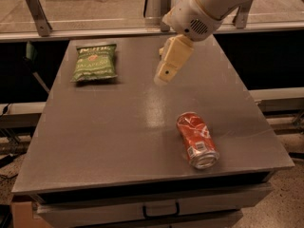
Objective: Pick green jalapeno chip bag
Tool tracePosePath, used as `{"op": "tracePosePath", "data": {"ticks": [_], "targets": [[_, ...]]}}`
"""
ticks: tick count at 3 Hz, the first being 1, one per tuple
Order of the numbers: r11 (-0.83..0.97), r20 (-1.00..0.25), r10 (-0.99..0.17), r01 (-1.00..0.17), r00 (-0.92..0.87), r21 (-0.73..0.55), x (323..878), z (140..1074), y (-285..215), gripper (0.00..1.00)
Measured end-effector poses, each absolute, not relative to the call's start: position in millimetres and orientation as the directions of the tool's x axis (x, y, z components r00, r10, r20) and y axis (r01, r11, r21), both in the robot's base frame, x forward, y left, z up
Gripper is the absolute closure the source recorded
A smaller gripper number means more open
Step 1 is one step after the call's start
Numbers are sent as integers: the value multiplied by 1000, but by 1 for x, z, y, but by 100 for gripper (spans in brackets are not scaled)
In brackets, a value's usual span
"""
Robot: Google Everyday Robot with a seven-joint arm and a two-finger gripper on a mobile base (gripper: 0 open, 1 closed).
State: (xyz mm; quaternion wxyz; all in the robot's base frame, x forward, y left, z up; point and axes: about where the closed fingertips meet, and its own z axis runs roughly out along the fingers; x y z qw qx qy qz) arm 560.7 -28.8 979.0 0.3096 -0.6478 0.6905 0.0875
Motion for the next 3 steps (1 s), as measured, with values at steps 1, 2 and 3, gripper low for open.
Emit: {"op": "tracePosePath", "data": {"ticks": [1,2,3], "targets": [[145,-541,-841,-949,31,-280,561,979,-29,0],[160,-563,-826,-945,30,-285,562,978,-25,0],[176,-634,-773,-953,22,-248,580,957,19,0]]}}
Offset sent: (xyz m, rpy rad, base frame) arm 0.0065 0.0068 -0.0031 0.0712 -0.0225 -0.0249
